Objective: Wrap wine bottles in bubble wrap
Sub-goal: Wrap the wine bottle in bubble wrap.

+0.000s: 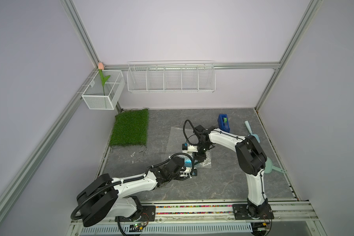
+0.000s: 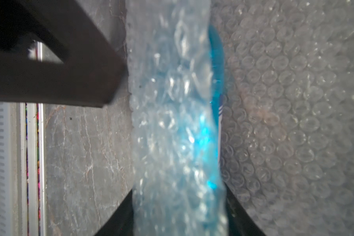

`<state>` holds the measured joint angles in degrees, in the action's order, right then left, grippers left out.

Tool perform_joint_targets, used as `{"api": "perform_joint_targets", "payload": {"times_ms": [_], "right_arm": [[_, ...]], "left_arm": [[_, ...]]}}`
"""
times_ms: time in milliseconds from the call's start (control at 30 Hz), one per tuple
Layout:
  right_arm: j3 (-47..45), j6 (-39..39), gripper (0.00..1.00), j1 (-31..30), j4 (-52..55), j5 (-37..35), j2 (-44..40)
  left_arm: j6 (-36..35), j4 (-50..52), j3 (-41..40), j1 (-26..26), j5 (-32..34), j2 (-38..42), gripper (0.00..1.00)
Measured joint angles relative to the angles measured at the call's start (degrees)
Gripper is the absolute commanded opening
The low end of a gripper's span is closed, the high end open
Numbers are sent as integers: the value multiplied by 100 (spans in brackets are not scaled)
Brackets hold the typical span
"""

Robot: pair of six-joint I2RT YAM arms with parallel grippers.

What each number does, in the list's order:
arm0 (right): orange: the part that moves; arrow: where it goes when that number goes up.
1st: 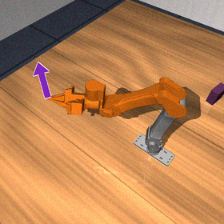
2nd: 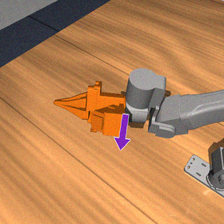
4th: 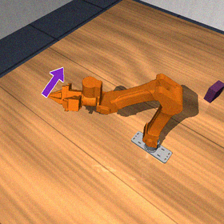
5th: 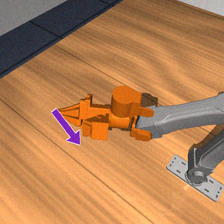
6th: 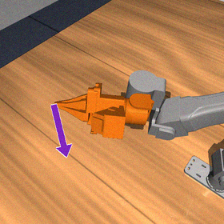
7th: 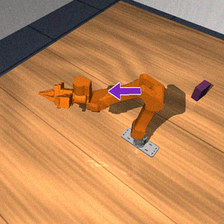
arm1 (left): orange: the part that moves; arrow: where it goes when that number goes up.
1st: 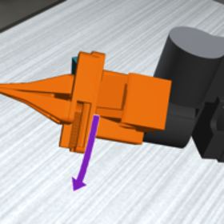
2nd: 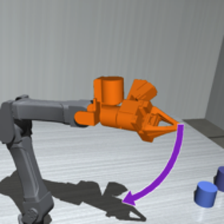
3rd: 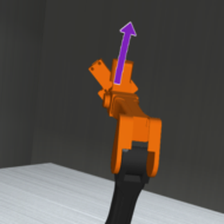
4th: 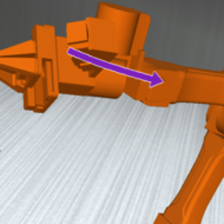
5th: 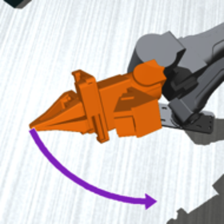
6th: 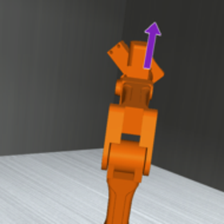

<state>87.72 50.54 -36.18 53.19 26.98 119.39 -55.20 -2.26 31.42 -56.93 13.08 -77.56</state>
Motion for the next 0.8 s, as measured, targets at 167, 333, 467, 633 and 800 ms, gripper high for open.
{"api": "perform_joint_targets", "payload": {"times_ms": [167, 333, 467, 633, 800], "right_arm": [[83, 2, 41, 44, 177, 120, 76], [85, -28, 58, 116, 223, 186, 76], [-7, -262, 99, 245, 31, 352, 37], [-575, -684, 88, 549, -590, 549, -514], [-1353, -1384, 88, 957, -1659, 295, -1740]], "left_arm": [[-83, -345, 452, 101, 181, -944, 73], [-74, -151, 778, 227, 111, -1329, 66], [-4, 120, 938, 321, -79, -1401, 61], [177, 391, 1106, 380, -280, -1453, 58], [378, 855, 1451, 474, -487, -1582, 54]]}}
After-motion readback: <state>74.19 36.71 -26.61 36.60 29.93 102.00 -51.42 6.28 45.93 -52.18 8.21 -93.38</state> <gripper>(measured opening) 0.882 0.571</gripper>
